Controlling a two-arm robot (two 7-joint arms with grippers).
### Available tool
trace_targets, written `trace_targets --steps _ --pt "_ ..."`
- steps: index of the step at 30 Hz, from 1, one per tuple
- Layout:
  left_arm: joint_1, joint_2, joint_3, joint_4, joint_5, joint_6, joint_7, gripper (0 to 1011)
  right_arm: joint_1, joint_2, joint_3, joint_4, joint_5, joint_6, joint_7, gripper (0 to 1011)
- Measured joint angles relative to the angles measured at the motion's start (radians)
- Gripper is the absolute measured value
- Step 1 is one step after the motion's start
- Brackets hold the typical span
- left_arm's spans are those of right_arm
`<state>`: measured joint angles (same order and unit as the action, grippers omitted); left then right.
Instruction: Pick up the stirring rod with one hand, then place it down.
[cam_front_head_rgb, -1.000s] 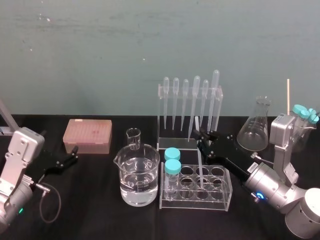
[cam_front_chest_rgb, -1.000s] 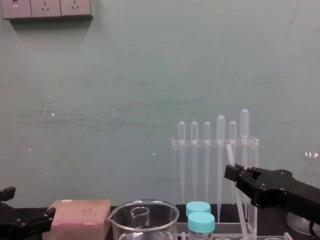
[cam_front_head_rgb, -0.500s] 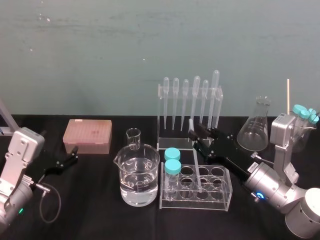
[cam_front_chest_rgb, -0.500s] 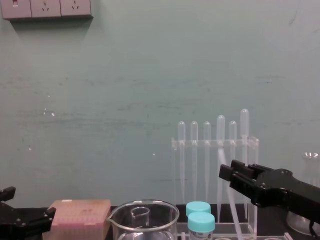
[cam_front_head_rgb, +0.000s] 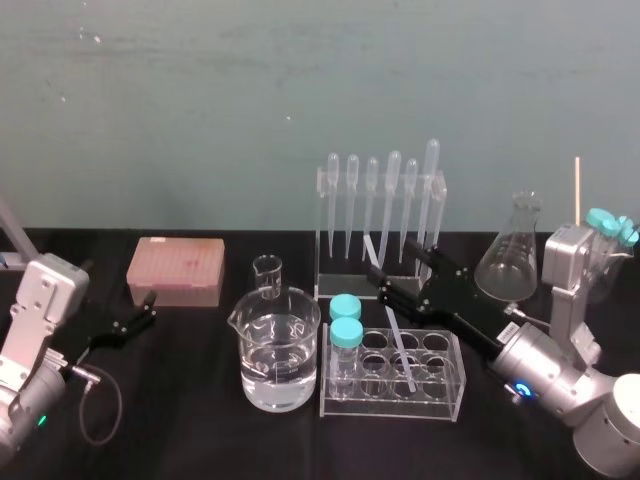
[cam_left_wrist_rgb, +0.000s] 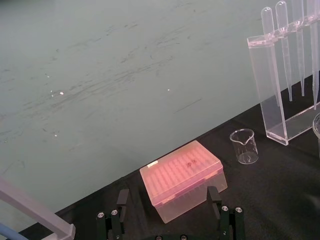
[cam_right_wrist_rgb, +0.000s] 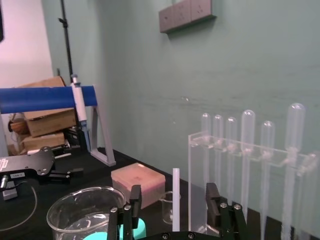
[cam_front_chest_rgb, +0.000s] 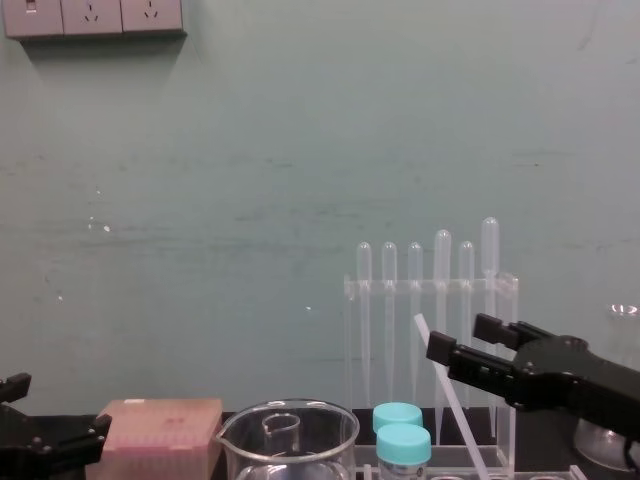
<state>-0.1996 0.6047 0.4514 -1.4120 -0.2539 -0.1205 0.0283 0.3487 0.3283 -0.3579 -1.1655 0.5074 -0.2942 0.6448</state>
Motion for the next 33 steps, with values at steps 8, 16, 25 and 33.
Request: trace_targets --steps 8,16,25,33 --pt "0.0 0.0 0.0 0.0 0.0 0.0 0.0 1000 -0.092 0.049 0.039 -0.135 -0.008 0.078 -0.103 1000" --pt "0.0 0.0 0.0 0.0 0.0 0.0 0.0 1000 -0.166 0.039 0.124 -0.165 -0.186 0.086 -0.441 1000" --pt "0.0 0.0 0.0 0.0 0.0 0.0 0.0 1000 -0.16 0.015 0.148 -0.105 -0.276 0.138 -0.561 1000" --pt "0.0 0.0 0.0 0.0 0.0 0.0 0.0 1000 -0.16 0.016 0.147 -0.106 -0.275 0.139 -0.561 1000"
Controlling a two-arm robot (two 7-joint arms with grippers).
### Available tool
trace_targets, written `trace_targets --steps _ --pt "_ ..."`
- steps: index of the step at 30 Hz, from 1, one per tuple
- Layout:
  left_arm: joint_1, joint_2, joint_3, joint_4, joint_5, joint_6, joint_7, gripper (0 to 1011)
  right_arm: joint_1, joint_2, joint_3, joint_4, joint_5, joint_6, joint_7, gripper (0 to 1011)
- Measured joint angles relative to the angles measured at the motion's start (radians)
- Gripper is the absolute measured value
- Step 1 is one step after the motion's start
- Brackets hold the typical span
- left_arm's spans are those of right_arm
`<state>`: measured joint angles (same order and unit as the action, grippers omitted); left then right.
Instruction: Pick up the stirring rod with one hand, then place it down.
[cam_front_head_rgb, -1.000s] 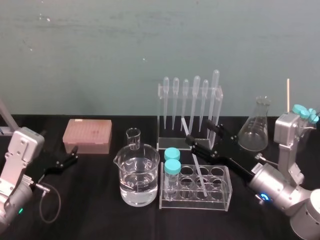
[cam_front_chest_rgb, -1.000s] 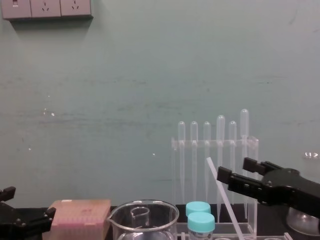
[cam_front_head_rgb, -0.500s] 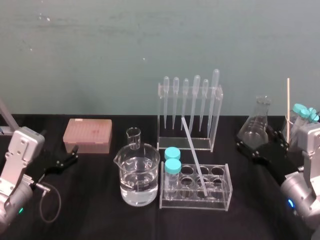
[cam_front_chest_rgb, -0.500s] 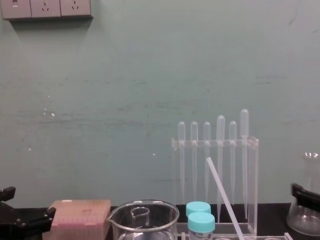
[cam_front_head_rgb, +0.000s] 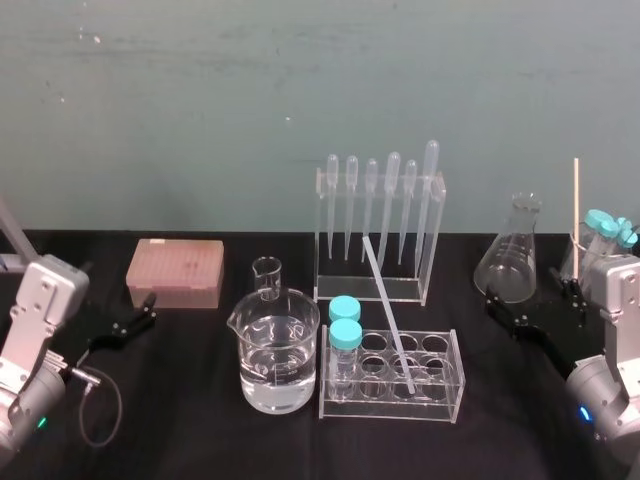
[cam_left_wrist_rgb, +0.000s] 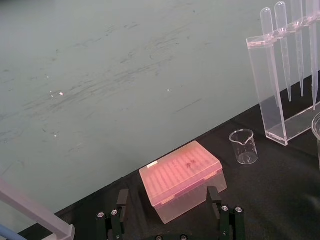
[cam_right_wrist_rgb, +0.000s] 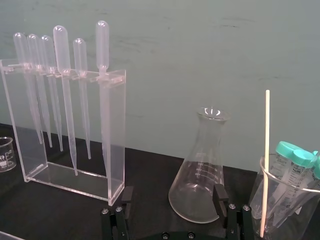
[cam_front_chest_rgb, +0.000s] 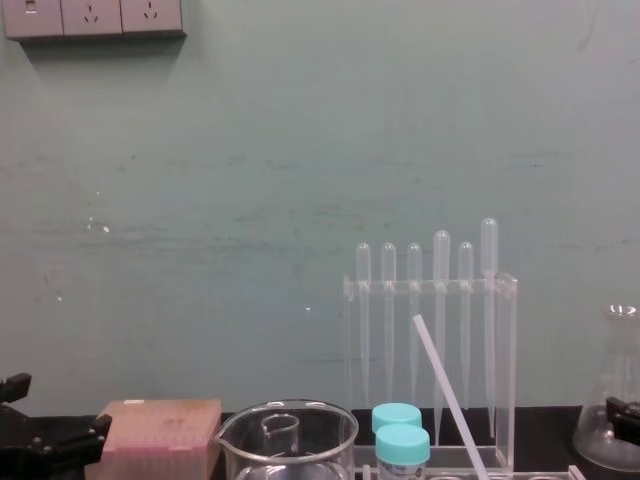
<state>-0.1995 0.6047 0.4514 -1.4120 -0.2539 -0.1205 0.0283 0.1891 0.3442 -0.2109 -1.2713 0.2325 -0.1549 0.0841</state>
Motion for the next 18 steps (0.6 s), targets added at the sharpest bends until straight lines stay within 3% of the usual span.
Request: trace_targets --steps 18 --pt "0.0 0.0 0.0 0.0 0.0 0.0 0.0 1000 -0.001 0.002 -0.002 -0.005 0.005 -0.005 0.006 1000"
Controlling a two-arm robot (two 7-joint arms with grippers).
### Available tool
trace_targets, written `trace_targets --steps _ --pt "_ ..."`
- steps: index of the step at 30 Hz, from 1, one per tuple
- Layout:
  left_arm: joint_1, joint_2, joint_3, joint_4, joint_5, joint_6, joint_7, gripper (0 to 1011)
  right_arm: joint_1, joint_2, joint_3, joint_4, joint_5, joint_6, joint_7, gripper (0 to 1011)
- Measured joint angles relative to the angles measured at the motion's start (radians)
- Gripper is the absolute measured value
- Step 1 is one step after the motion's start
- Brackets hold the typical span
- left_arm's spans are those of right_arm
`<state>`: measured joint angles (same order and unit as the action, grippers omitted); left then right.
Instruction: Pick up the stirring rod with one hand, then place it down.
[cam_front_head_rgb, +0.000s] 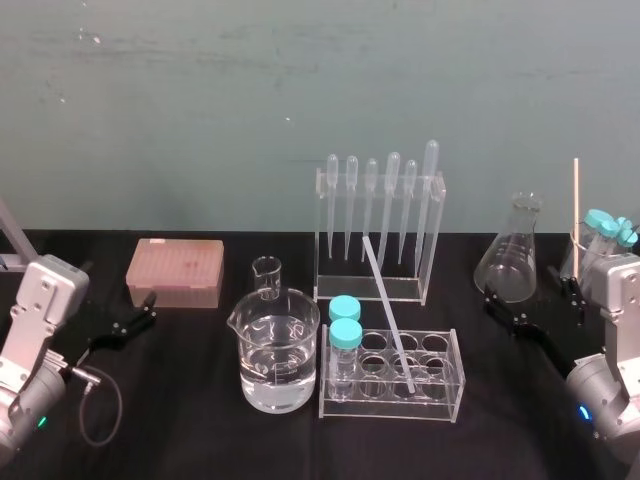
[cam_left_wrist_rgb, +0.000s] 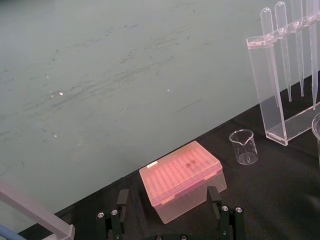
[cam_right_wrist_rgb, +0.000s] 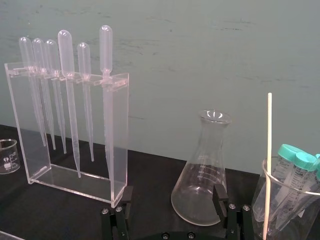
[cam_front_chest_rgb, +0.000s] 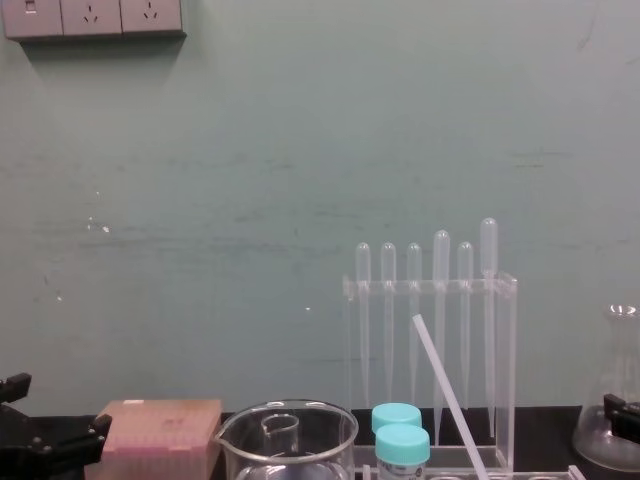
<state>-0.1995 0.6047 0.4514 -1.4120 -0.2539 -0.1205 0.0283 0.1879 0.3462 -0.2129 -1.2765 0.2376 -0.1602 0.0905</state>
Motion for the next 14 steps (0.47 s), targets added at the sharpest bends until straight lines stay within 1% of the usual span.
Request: trace_targets --steps 14 --pt "0.0 0.0 0.0 0.0 0.0 0.0 0.0 1000 0.0 0.001 0.0 -0.001 0.002 -0.001 0.002 1000"
